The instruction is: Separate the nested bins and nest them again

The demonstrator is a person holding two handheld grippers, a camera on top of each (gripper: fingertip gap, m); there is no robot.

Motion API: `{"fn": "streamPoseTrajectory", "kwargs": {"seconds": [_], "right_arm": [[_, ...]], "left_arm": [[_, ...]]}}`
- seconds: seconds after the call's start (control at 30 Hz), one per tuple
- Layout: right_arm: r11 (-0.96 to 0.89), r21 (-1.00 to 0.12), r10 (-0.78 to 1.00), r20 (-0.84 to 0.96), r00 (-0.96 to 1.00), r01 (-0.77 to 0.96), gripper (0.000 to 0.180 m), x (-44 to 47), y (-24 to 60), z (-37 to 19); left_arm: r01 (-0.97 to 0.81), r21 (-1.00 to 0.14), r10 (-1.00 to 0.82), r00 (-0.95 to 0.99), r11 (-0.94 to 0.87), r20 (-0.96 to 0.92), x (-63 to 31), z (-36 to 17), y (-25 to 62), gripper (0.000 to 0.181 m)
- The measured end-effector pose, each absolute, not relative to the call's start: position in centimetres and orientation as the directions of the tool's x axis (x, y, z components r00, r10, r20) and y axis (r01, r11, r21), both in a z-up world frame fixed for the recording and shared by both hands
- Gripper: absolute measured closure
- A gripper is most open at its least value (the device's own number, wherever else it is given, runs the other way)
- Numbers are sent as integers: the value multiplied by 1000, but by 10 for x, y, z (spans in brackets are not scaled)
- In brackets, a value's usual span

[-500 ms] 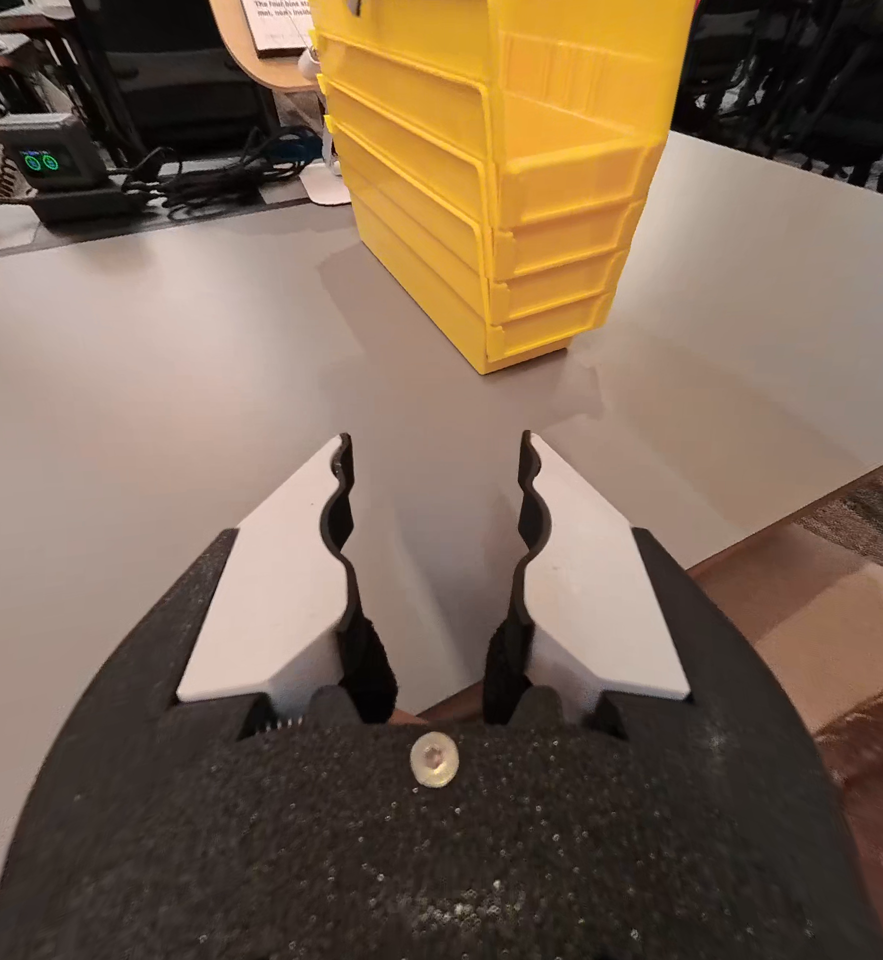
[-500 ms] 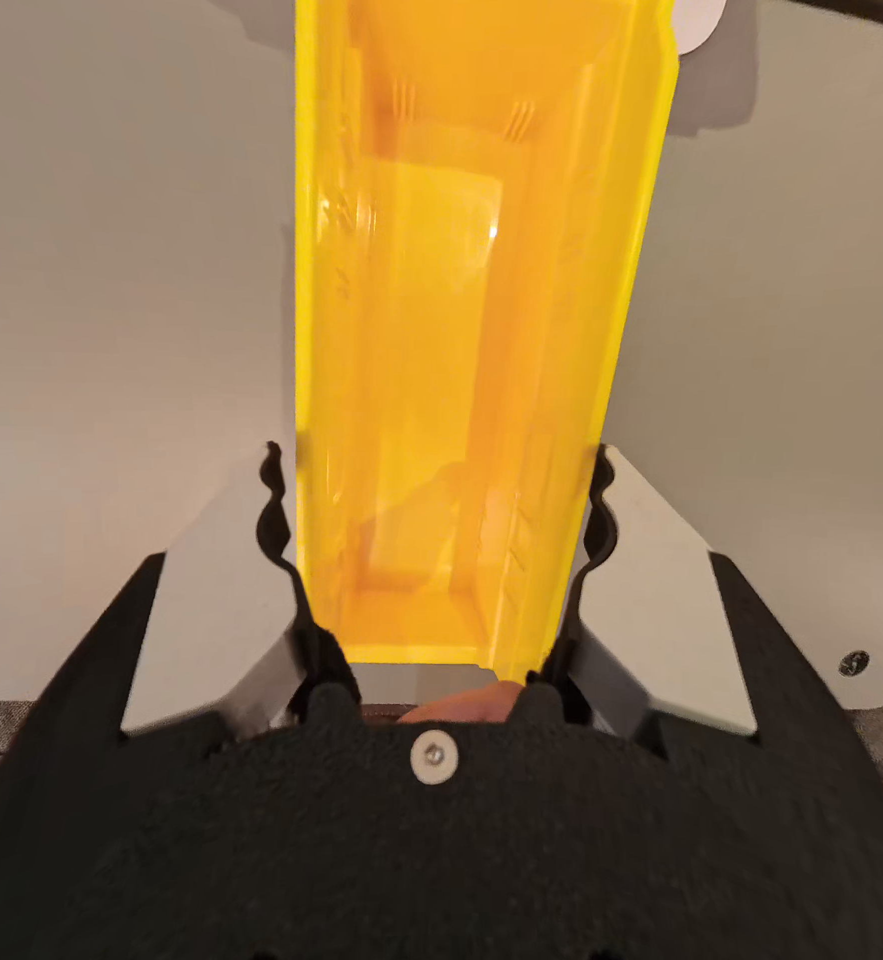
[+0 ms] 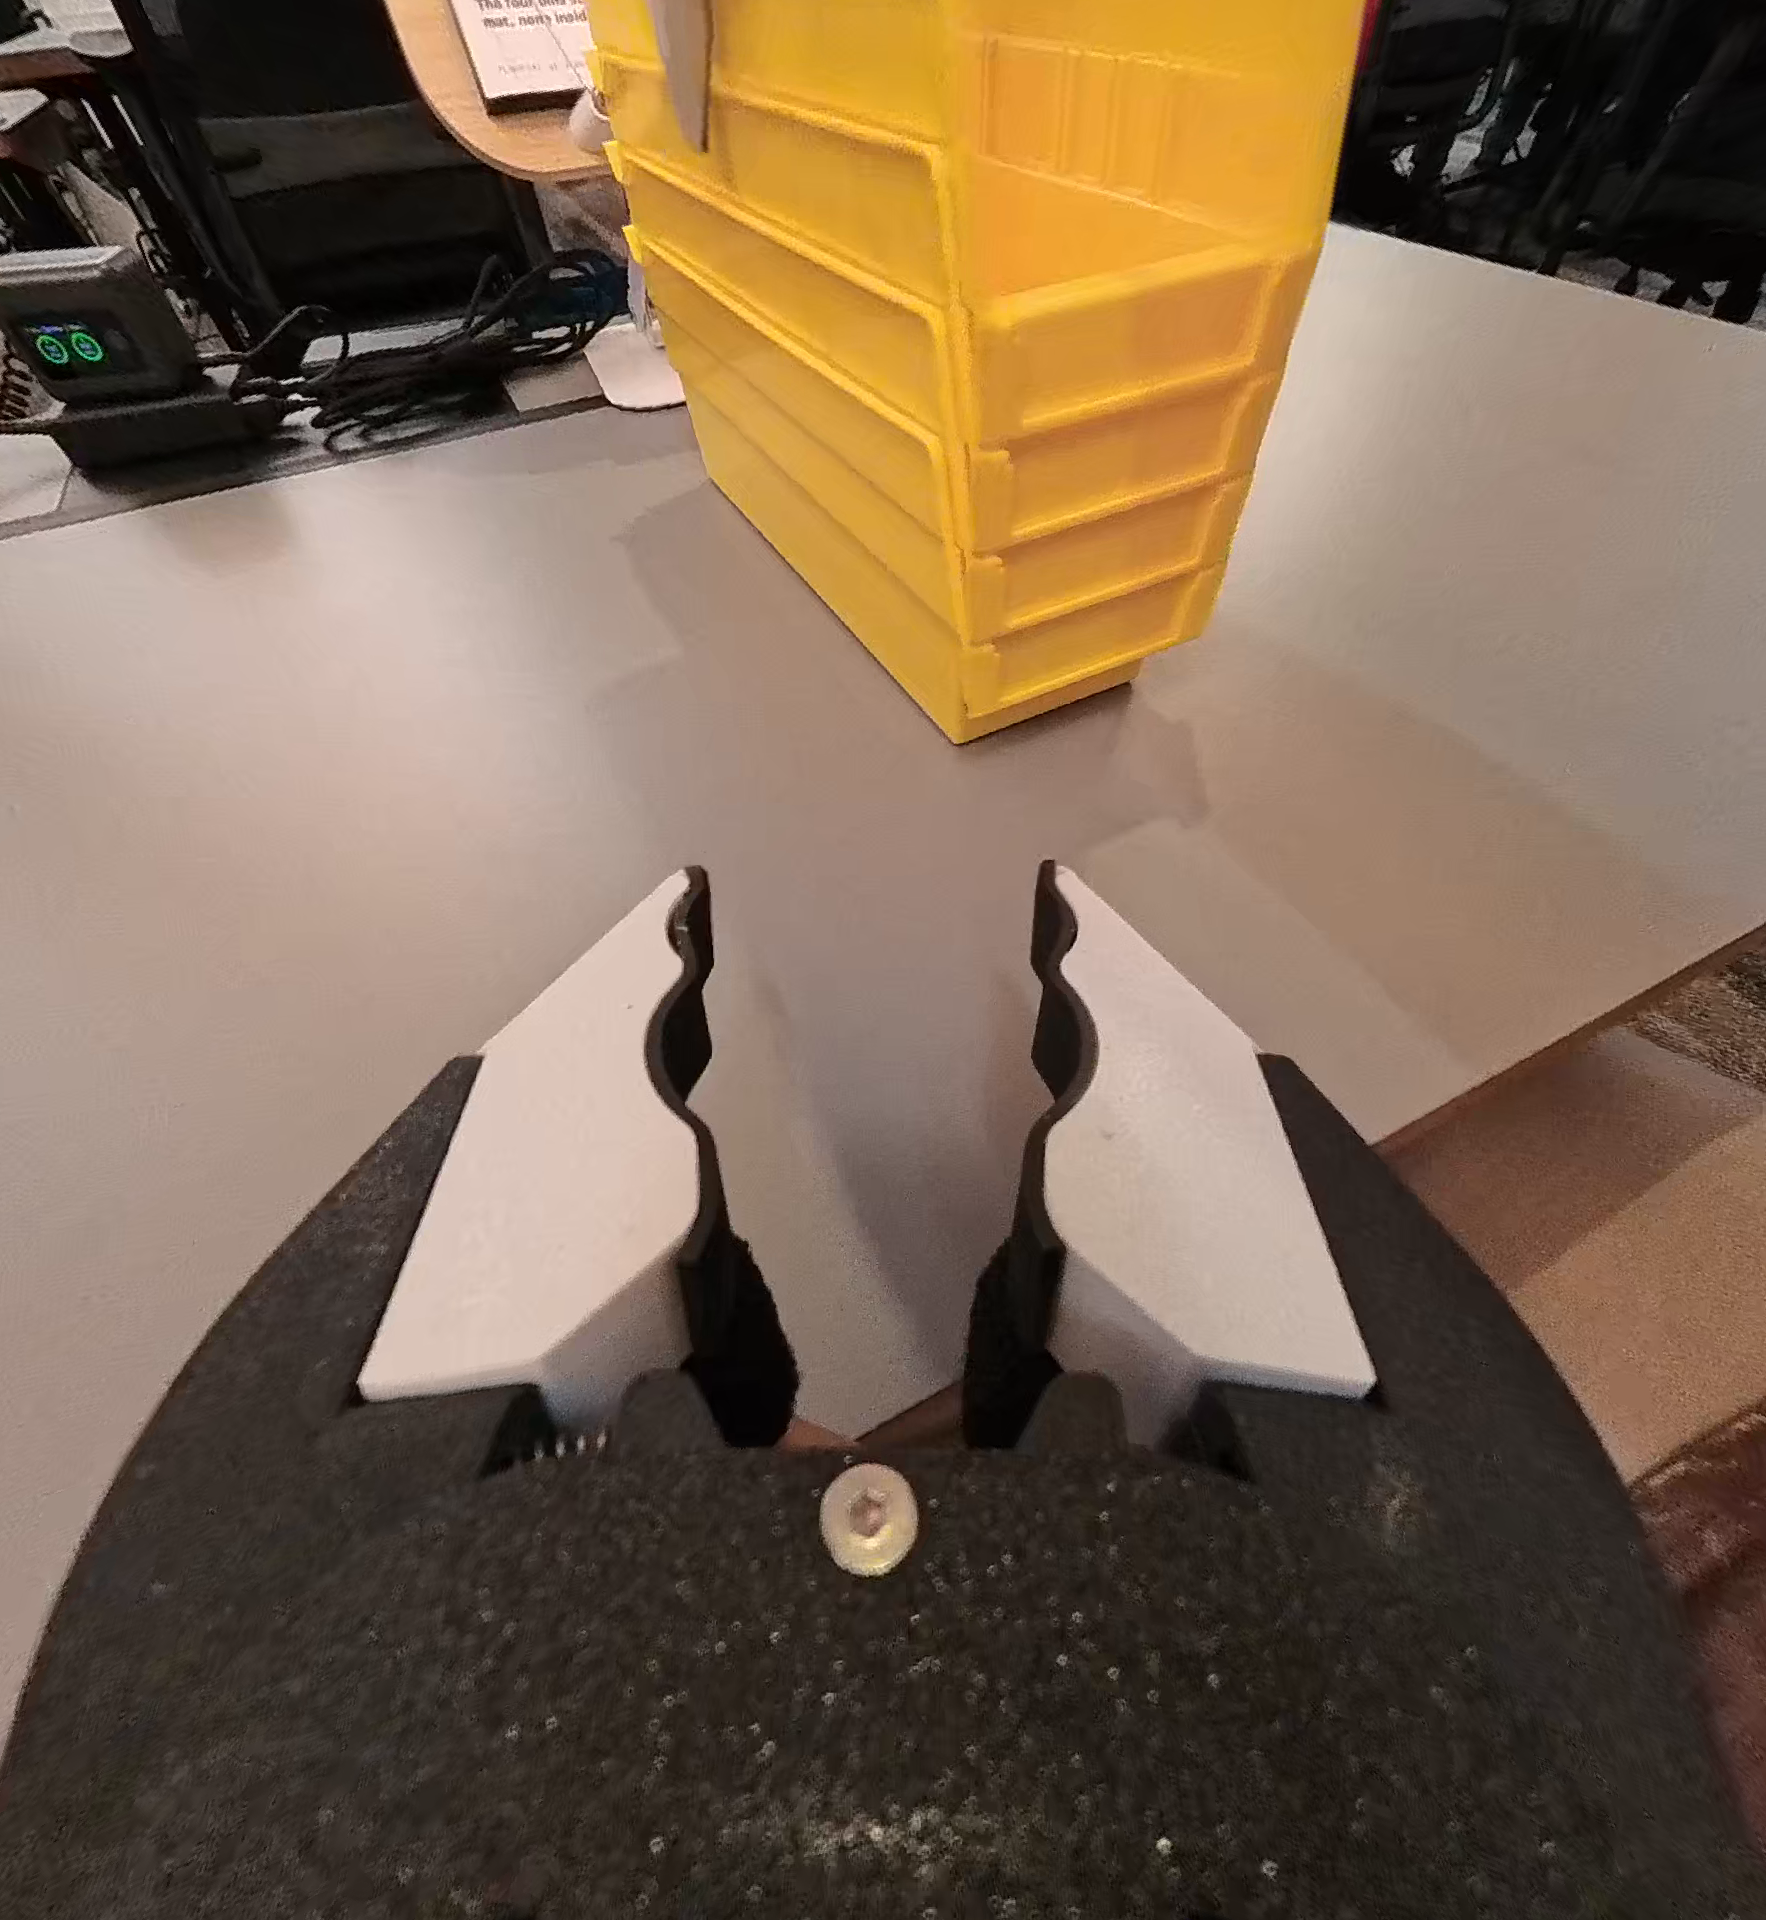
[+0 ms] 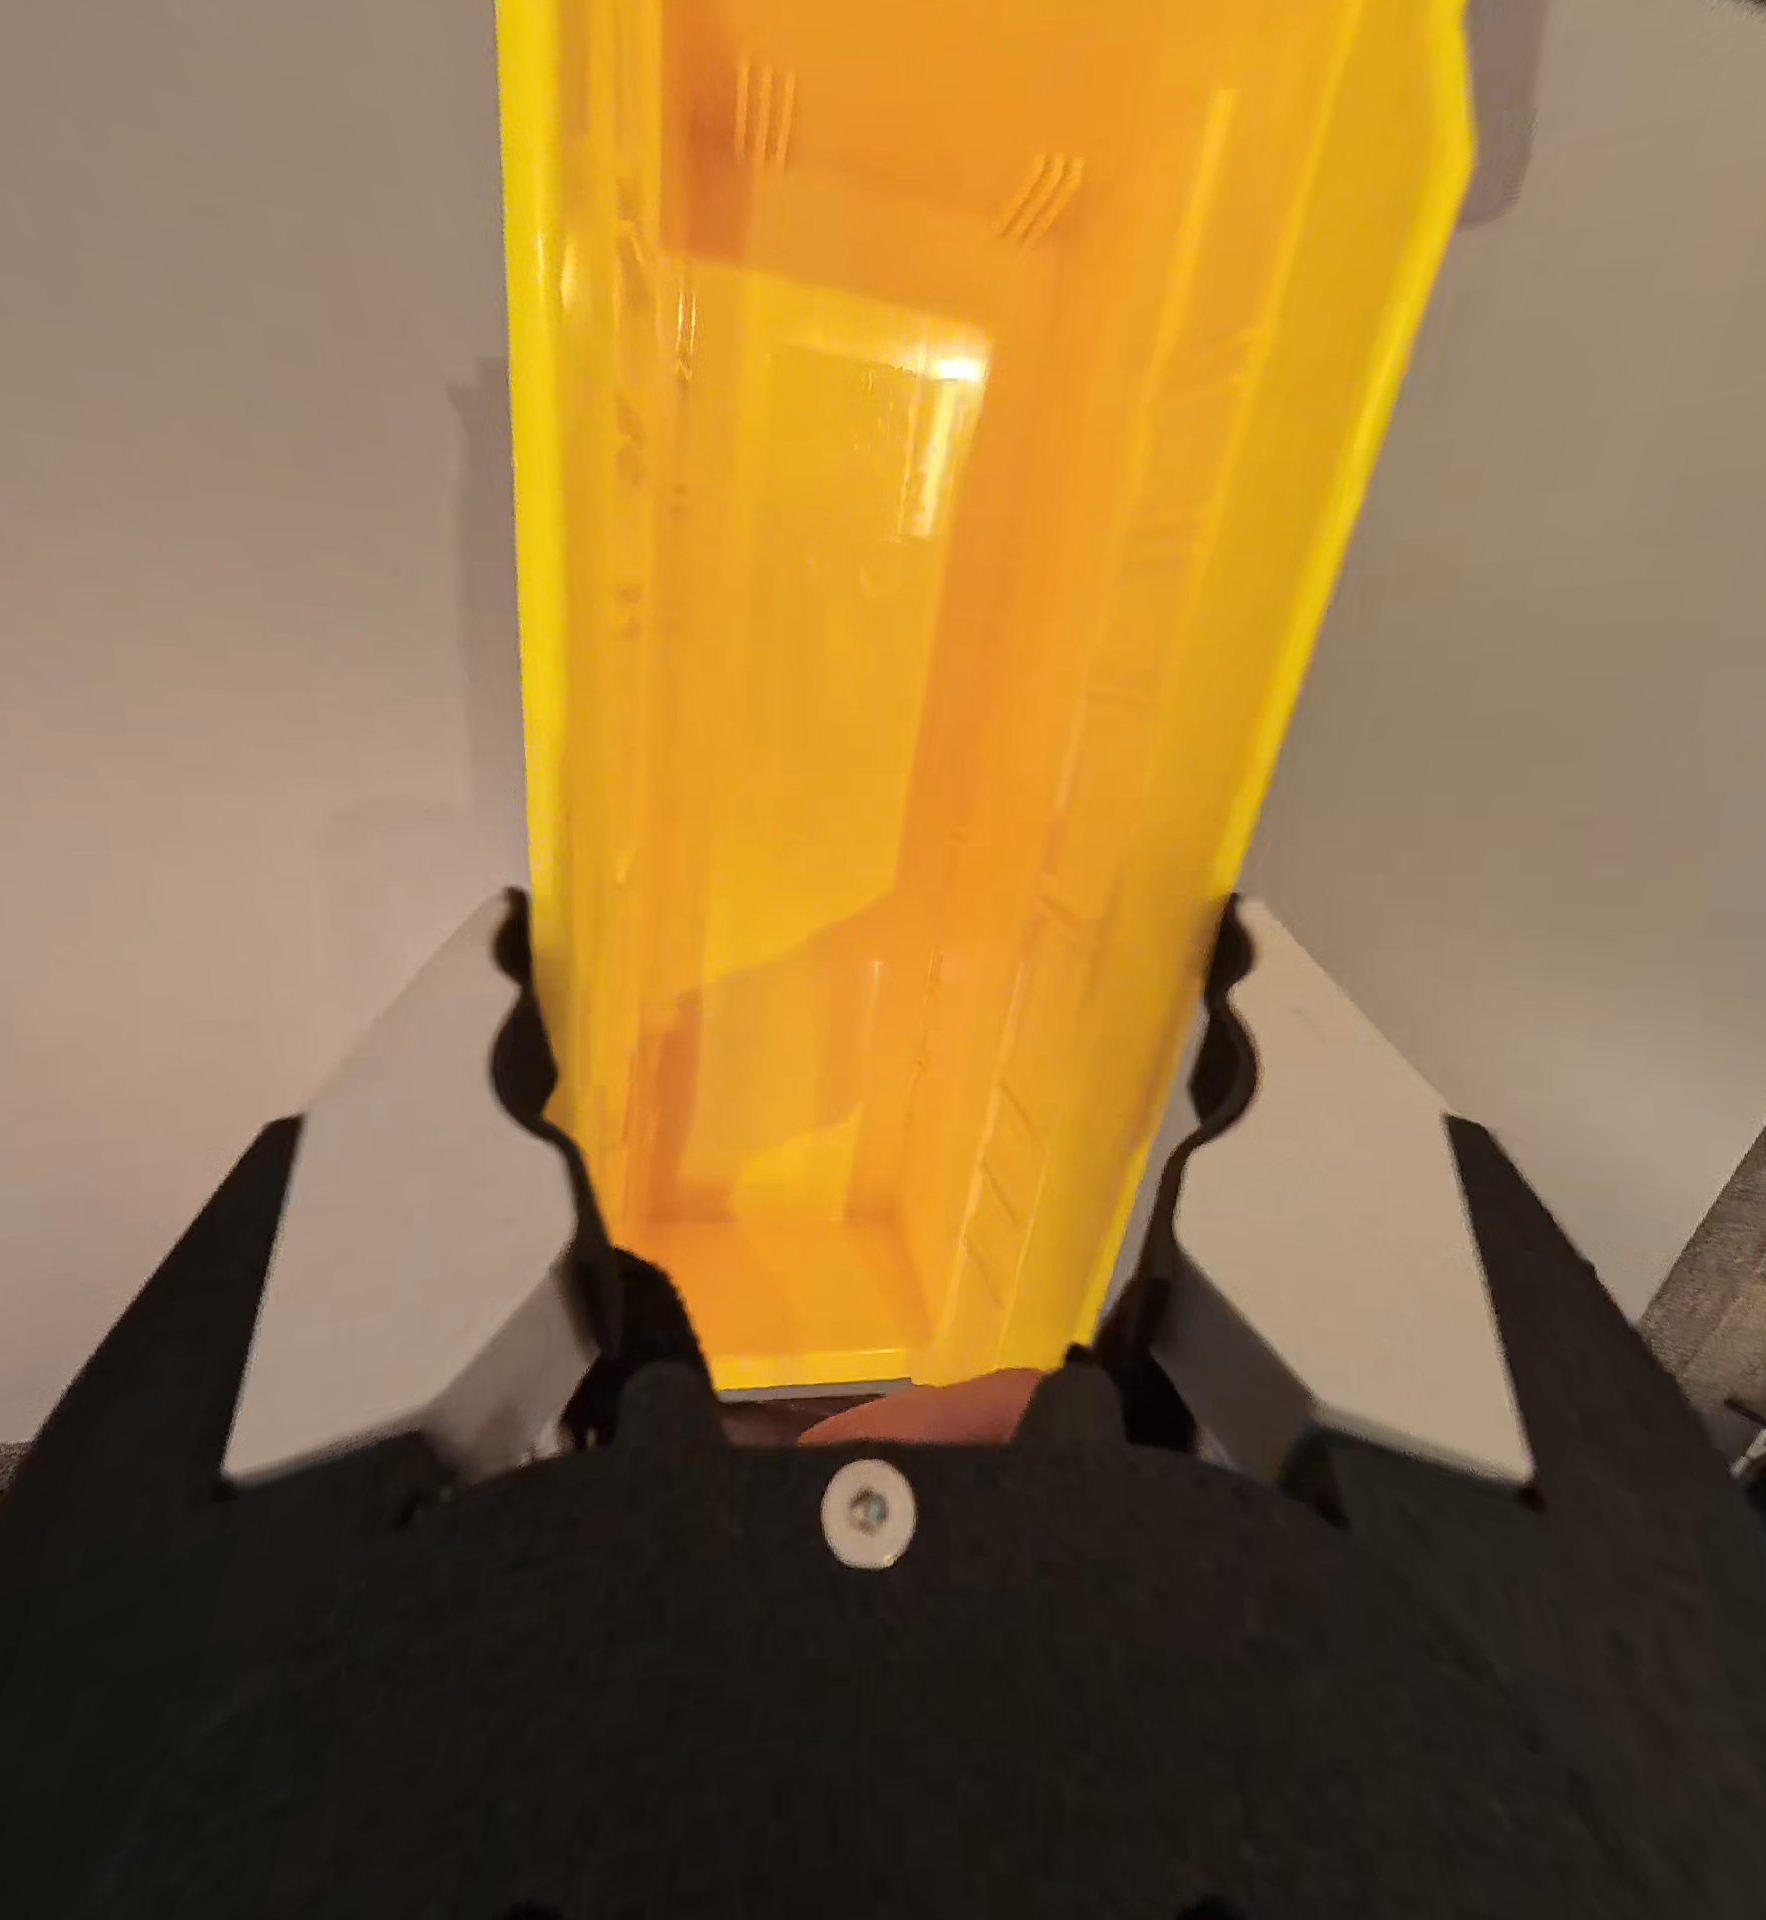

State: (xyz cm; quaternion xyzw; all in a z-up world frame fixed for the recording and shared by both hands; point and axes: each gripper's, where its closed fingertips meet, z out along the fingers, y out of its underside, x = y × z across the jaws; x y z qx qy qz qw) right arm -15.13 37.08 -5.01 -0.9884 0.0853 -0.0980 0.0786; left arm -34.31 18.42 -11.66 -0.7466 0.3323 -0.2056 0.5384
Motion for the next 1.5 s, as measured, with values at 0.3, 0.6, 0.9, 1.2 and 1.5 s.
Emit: {"fn": "streamPoseTrajectory", "kwargs": {"seconds": [0.3, 0.6, 0.9, 1.2, 1.5], "right_arm": [[-975, -176, -160, 134, 978, -136, 71, -145, 371, -44], [-981, -146, -142, 96, 985, -127, 67, -143, 367, -42], [-985, -134, -122, 97, 988, -108, 73, -146, 368, -34], [-984, -151, -107, 105, 989, -90, 72, -144, 367, 1], [-979, -182, -113, 120, 986, -91, 73, -134, 367, 55]], "left_arm": [[-259, -941, -711, 703, -218, -29, -348, -116, 189, 123], [-285, -937, -721, 691, -202, -54, -342, -119, 184, 123], [-273, -937, -715, 698, -216, -39, -348, -119, 189, 125], [-279, -934, -724, 689, -223, -33, -344, -122, 186, 125], [-276, -934, -723, 690, -226, -29, -345, -121, 186, 125]]}}
